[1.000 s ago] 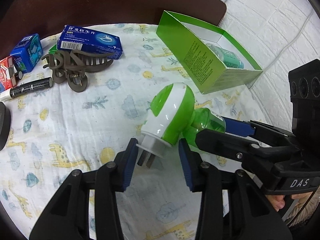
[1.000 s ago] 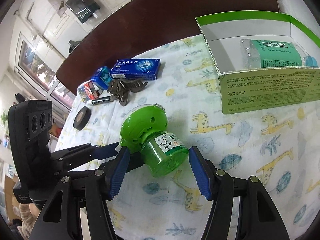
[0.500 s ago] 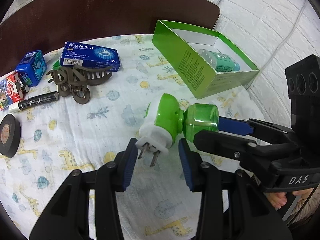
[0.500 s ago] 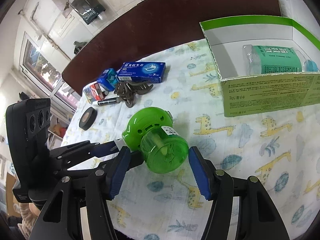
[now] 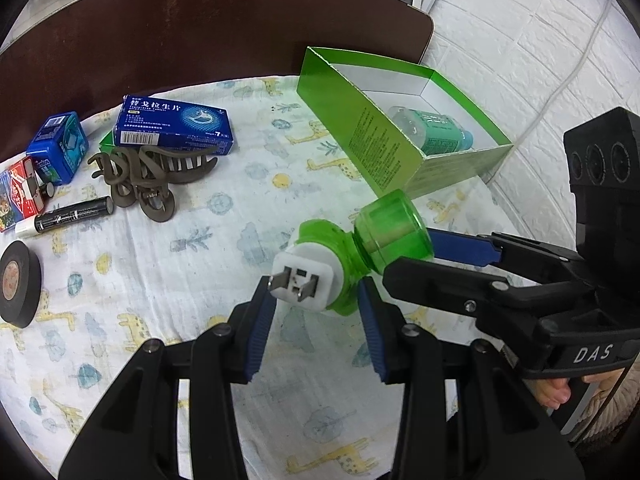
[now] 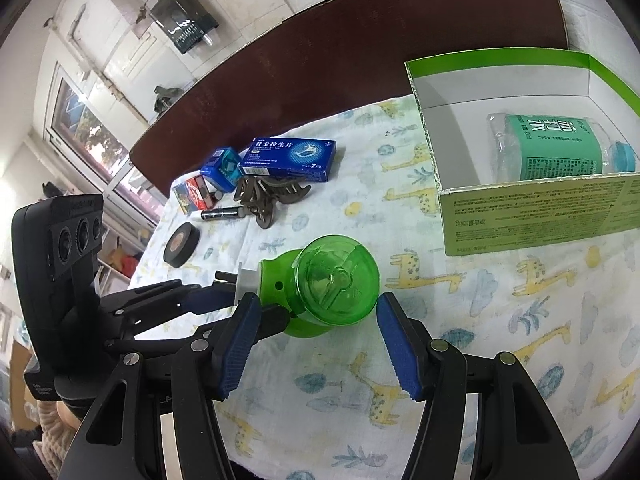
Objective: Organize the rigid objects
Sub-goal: 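Lift the green heater with the right tool and carry it into the box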
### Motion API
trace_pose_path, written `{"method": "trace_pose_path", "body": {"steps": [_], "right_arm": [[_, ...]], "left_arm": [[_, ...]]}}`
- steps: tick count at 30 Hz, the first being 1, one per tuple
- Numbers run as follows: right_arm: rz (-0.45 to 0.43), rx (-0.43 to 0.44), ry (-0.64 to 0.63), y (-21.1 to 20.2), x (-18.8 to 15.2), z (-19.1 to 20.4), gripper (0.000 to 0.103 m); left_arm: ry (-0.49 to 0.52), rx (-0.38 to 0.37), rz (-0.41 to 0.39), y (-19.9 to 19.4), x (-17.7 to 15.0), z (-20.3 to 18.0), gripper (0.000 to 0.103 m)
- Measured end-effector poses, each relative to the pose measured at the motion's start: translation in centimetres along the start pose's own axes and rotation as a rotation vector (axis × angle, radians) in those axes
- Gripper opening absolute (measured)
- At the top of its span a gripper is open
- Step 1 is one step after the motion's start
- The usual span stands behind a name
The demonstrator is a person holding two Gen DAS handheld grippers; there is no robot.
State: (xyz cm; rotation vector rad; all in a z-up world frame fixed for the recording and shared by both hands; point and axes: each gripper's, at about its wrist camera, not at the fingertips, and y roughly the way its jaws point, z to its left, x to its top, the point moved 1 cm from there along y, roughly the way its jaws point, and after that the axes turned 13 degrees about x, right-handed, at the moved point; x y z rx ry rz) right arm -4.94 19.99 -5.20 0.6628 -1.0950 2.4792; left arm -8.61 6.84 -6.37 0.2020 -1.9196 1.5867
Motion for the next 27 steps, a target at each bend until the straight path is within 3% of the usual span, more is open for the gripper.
{"method": "trace_pose_path", "body": {"steps": [6, 12, 15, 18, 21, 27], "right_arm": [[-0.002, -0.012, 0.005, 0.2, 0.2, -0.6, 0.063], [0.024, 0.065, 0.032, 2.1, 1.3, -1.1, 0.063], [0.057, 0.087, 0.029, 3.4, 1.5, -0.7, 0.059], [0.061, 0.031, -0.036, 3.7, 1.5, 0.3, 0.055], [0.066, 0.037, -0.041, 3.5, 1.5, 0.4, 0.055], [0.063, 0.002, -0.103, 3.1, 2.7, 1.0, 0.063]], "left_arm": [[-0.042, -0.011, 0.009, 0.2, -0.1, 1.0, 0.046], [-0.040, -0.048, 0.023, 1.0, 0.5, 0.9, 0.048], [-0.005, -0.024, 0.023, 1.4, 0.6, 0.1, 0.048], [0.008, -0.025, 0.024, 1.5, 0.5, 0.1, 0.048], [-0.027, -0.057, 0.026, 1.4, 0.3, 0.9, 0.048], [-0.073, -0.053, 0.023, 1.2, 0.2, 2.5, 0.049]]}}
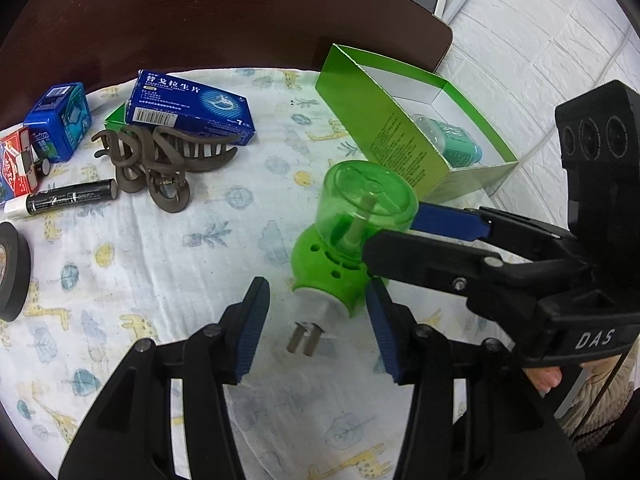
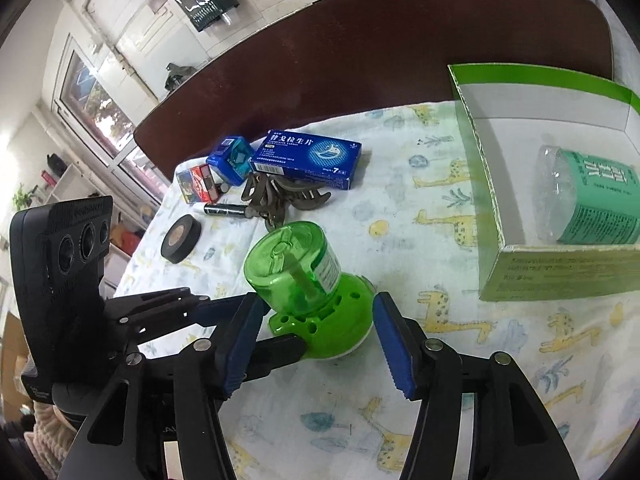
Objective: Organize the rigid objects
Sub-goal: 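Lift the green heater with the right tool and carry it into the box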
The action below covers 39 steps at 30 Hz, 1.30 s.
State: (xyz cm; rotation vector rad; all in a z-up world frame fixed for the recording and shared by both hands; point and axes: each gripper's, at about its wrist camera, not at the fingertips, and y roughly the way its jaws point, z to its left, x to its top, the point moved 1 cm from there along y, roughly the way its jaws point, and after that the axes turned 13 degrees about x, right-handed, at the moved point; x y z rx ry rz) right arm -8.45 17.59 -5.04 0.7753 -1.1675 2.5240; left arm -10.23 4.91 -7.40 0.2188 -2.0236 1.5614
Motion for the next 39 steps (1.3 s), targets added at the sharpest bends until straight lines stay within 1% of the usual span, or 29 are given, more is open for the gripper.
{"method": "trace_pose_path", "body": {"steps": [1, 4, 6, 7, 8, 9, 10, 13, 16, 18, 22, 26, 29, 34, 36, 39], "right_arm": [[0.004, -0.002, -0.011, 0.2, 0.3, 0.2, 0.065], [0.028, -0.009, -0.036, 1.2, 0.9, 0.5, 0.065], [0.048, -0.014, -0.039, 2.2, 1.0, 0.6, 0.065], [0.046, -0.034, -0.050, 2.5, 1.0, 0.7, 0.065], [0.040, -0.050, -0.066, 2.7, 1.1, 0.9, 0.062], [0.031, -0.046, -0.092, 2.8, 1.2, 1.2, 0.057], [0.043, -0.046, -0.097, 2.9, 1.3, 1.4, 0.049], [0.058, -0.053, -0.107, 3.2, 1.4, 1.7, 0.049], [0.046, -0.018, -0.079, 2.5, 1.5, 1.5, 0.049], [0.023, -0.013, -0.079, 1.6, 1.8, 1.8, 0.049], [-0.032, -0.037, -0.107, -0.7, 2.7, 2.4, 0.049], [-0.091, -0.060, -0.126, -3.6, 4.4, 2.2, 0.049], [-0.143, -0.084, -0.125, -6.2, 6.0, 1.2, 0.049], [-0.210, -0.127, -0.098, -9.9, 8.2, -1.7, 0.049], [-0.223, -0.148, -0.082, -10.9, 8.8, -3.2, 0.049], [-0.228, -0.177, -0.050, -11.6, 9.3, -5.5, 0.049]], "left_arm": [[-0.004, -0.007, 0.002, 0.0, 0.0, 0.1, 0.049], [-0.003, -0.030, 0.016, 0.5, 0.0, 0.0, 0.050], [0.001, -0.035, 0.023, 1.0, 0.0, -0.3, 0.053], [0.001, -0.035, 0.020, 1.1, 0.1, -0.3, 0.054], [-0.001, -0.037, 0.012, 1.1, 0.2, -0.4, 0.054], [-0.004, -0.050, 0.010, 1.1, 0.4, -0.4, 0.054], [-0.010, -0.055, 0.010, 1.0, 0.5, -0.4, 0.055], [0.019, -0.034, -0.022, 0.5, 0.9, -1.0, 0.055], [0.046, -0.036, -0.062, -0.7, 1.4, -1.7, 0.054], [0.069, -0.036, -0.086, -1.4, 1.9, -2.3, 0.055], [0.126, -0.039, -0.140, -3.0, 3.7, -4.1, 0.055], [0.194, -0.046, -0.185, -4.0, 6.5, -6.5, 0.055], [0.243, -0.056, -0.208, -4.3, 8.9, -8.6, 0.055], [0.305, -0.081, -0.221, -3.0, 12.5, -12.2, 0.054], [0.324, -0.087, -0.214, -2.2, 13.5, -13.4, 0.052], [0.354, -0.082, -0.195, -0.1, 14.8, -15.1, 0.053]]}}
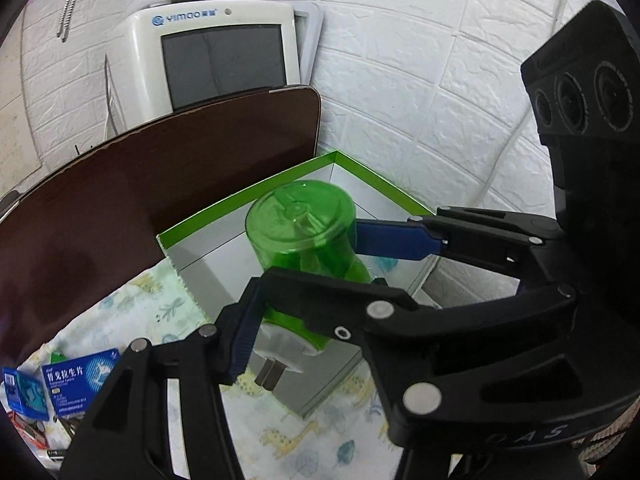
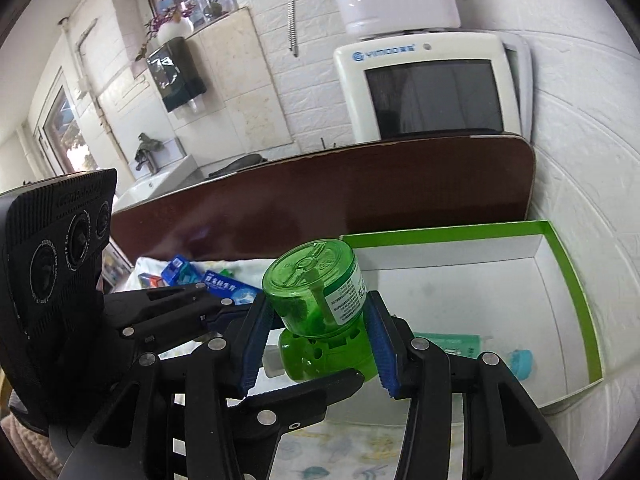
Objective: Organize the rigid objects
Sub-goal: 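Lift the green heater with the right tool and carry it into the box, then open the right tool to release the heater and withdraw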
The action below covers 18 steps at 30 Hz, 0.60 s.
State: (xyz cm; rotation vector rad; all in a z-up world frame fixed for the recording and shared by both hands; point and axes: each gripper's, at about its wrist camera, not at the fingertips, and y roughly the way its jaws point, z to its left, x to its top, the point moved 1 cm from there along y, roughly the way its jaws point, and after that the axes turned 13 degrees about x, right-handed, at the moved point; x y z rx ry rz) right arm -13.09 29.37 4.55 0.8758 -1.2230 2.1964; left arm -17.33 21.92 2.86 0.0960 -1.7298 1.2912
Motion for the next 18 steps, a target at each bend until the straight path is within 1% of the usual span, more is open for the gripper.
{"method": "trace_pose_path", "body": {"steps": [4, 9, 12, 18], "right_arm": [[0.014, -0.023, 0.050, 0.8, 0.0, -3.2, 0.049], [0.034, -0.023, 0.124, 2.3, -0.2, -6.7, 0.049], [0.034, -0.016, 0.141, 2.9, -0.1, -7.9, 0.049], [0.068, -0.027, 0.156, 4.2, 0.4, -8.5, 0.049]], "left_arm": [[0.025, 0.004, 0.038, 3.0, 1.1, -1.1, 0.053], [0.032, 0.022, 0.107, 6.5, 1.9, -1.1, 0.053], [0.027, 0.030, 0.118, 7.2, 2.2, -1.0, 0.053], [0.017, 0.052, 0.148, 8.3, 2.3, -0.1, 0.054]]}}
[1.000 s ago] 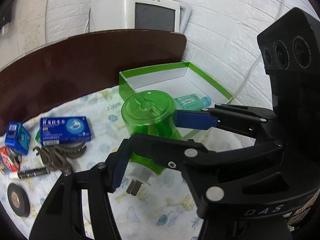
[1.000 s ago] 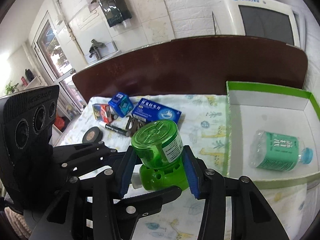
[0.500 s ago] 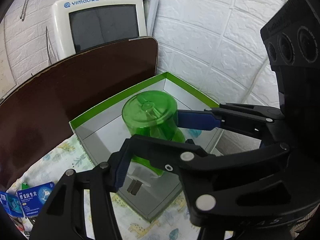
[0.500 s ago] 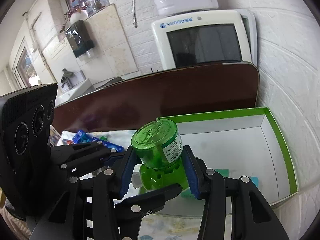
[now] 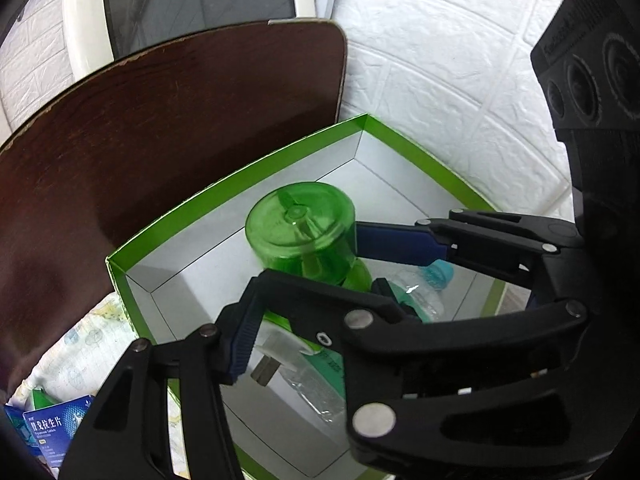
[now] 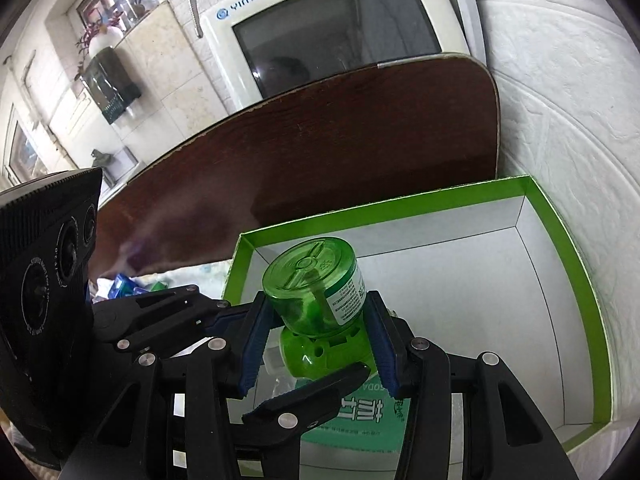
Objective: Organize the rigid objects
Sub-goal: 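Open the right tool to release the heater and withdraw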
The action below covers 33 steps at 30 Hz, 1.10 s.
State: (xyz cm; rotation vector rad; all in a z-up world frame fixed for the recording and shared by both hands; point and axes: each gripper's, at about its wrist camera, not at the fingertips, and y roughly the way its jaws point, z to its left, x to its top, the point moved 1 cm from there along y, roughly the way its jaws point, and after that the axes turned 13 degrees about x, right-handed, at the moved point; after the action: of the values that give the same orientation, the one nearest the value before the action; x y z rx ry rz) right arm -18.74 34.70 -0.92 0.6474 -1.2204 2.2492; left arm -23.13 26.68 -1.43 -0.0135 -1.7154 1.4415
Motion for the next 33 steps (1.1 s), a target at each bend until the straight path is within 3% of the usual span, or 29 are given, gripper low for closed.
{"method": "trace_pose_path", "body": {"steps": [7, 11, 15, 27, 33], "right_arm": [[0.044, -0.032, 0.020, 1.8, -0.4, -0.3, 0.049], [0.036, -0.093, -0.001, 1.1, -0.8, 0.1, 0.049], [0.003, -0.118, 0.003, -0.5, -0.9, 0.5, 0.049], [-0.073, -0.087, -0.027, -3.7, -2.6, 5.5, 0.049], [-0.047, -0.014, -0.113, -3.2, -4.3, 10.9, 0.050]], "left_arm": [[-0.024, 0.025, 0.066, 0.9, -1.2, 0.8, 0.054], [-0.065, 0.017, 0.082, 0.3, -2.1, 1.8, 0.066], [-0.111, 0.012, 0.082, -0.8, -3.3, 2.7, 0.067], [-0.197, 0.026, -0.046, -10.2, -9.4, 6.5, 0.074], [-0.305, 0.147, -0.053, -13.4, -14.4, 11.8, 0.074]]}}
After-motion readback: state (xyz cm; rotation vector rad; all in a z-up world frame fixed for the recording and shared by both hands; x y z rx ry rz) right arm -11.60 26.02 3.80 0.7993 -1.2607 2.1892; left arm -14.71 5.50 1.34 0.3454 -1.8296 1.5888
